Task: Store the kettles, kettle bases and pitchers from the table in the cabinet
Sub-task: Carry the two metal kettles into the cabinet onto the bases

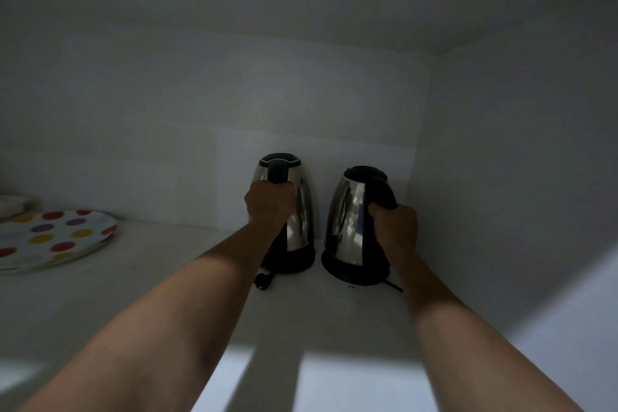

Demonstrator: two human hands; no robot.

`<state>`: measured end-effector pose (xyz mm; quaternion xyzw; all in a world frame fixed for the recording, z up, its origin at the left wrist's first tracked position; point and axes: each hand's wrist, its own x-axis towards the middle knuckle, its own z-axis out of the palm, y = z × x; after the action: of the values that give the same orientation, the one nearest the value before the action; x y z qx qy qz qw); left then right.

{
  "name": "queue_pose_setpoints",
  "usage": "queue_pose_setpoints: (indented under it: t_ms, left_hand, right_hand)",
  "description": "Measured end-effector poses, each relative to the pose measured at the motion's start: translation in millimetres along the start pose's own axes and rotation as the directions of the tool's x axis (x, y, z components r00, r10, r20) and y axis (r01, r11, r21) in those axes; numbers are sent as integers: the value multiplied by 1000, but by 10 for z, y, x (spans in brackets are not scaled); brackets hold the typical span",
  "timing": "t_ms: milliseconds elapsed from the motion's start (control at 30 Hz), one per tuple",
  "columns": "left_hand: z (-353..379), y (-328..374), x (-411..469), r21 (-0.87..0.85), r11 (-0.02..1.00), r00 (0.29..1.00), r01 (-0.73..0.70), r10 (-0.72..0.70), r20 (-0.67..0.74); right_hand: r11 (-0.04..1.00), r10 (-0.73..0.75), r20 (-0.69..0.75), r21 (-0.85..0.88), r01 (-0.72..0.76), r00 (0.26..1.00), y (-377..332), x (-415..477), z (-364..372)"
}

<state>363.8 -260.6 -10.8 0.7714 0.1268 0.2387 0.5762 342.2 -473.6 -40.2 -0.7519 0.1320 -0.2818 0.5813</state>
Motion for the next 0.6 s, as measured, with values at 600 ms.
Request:
queue_pose_setpoints:
  t_ms: [600]
  left_hand:
    - [317, 135, -194, -21, 998, 962, 60, -52, 268]
  right_hand:
    - [984, -26, 65, -173, 37, 998, -23, 121, -259]
